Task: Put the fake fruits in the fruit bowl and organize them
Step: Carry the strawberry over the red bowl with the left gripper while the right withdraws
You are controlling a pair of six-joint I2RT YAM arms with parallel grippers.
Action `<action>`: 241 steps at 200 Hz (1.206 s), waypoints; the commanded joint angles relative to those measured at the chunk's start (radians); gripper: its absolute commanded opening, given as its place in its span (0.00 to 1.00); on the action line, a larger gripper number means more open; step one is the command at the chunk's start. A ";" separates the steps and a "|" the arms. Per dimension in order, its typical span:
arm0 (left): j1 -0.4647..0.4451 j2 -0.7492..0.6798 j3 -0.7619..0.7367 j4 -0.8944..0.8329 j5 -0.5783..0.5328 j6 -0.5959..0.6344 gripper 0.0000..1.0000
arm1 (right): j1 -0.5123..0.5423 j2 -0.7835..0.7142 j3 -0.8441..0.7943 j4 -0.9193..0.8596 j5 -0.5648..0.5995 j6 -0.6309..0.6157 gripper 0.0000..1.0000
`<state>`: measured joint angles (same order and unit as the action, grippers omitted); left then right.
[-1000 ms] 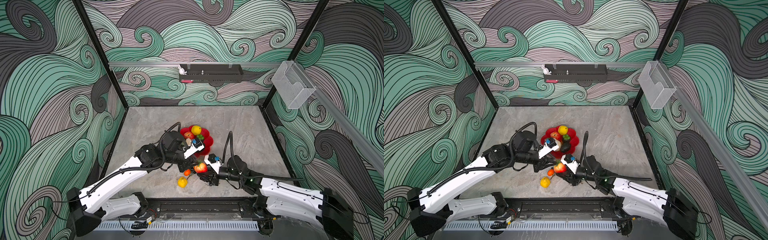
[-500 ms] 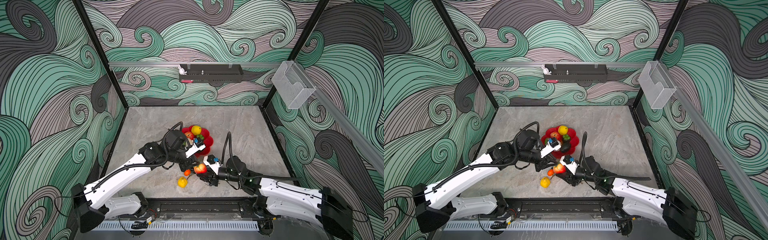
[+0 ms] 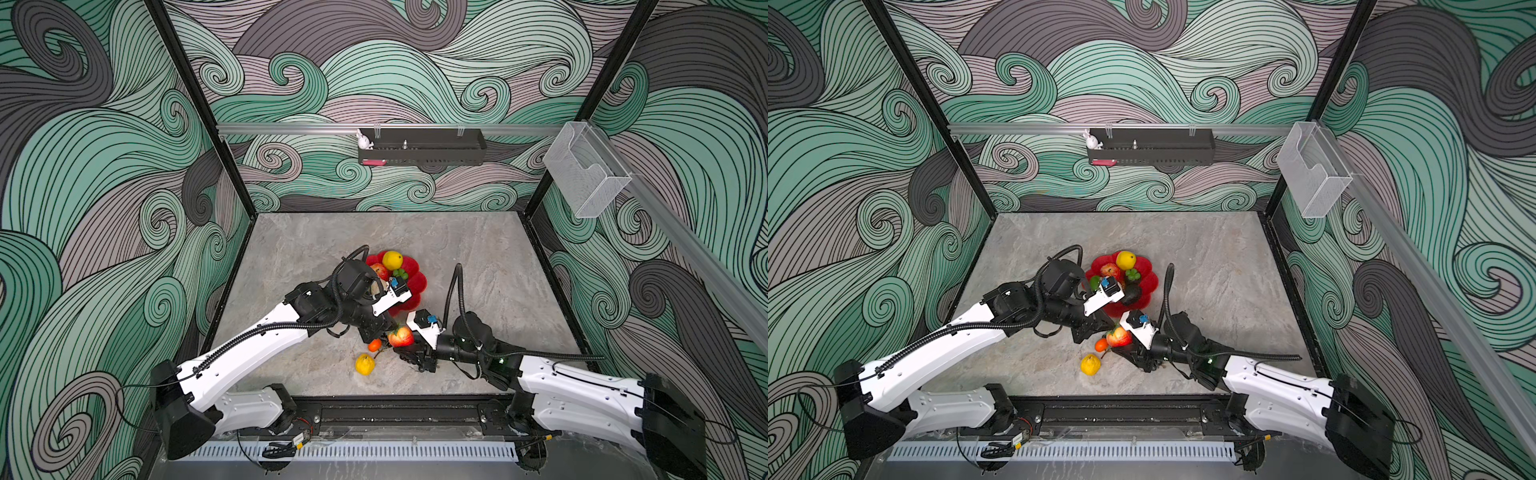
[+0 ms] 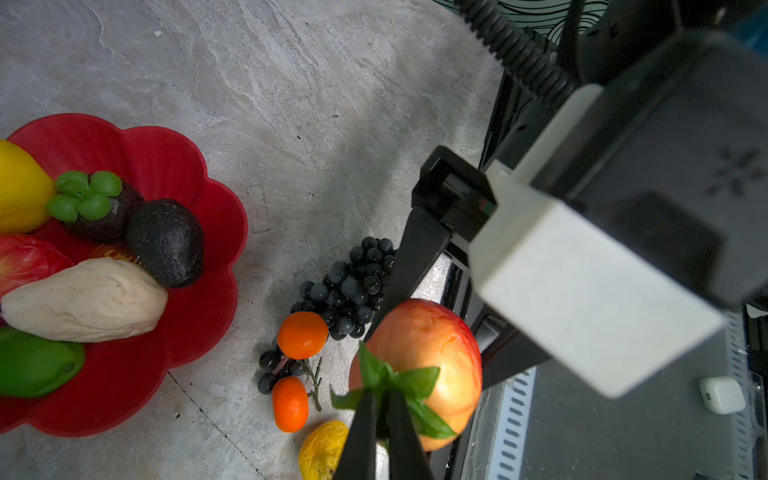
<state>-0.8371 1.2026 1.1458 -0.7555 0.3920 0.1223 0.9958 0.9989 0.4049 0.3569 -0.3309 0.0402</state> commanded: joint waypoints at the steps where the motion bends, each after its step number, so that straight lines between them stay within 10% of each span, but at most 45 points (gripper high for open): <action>1: 0.007 0.005 0.040 -0.021 0.015 0.007 0.00 | 0.007 -0.009 0.002 0.034 0.015 -0.002 0.26; 35: 0.007 0.005 0.041 -0.013 0.004 0.013 0.00 | 0.007 -0.008 0.015 -0.012 0.058 0.003 0.32; 119: 0.015 0.093 0.165 -0.066 -0.387 -0.031 0.00 | -0.009 -0.214 -0.072 -0.118 0.504 0.052 0.94; 177: 0.024 0.415 0.454 -0.186 -0.789 -0.035 0.00 | -0.056 -0.430 -0.184 -0.215 0.712 0.145 0.96; 241: 0.030 0.738 0.798 -0.222 -0.726 -0.001 0.00 | -0.068 -0.732 -0.313 -0.308 0.762 0.223 1.00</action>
<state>-0.8124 1.8698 1.8320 -0.9405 -0.3367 0.1055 0.9344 0.3500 0.1173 0.0914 0.3866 0.2230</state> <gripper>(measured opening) 0.050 0.992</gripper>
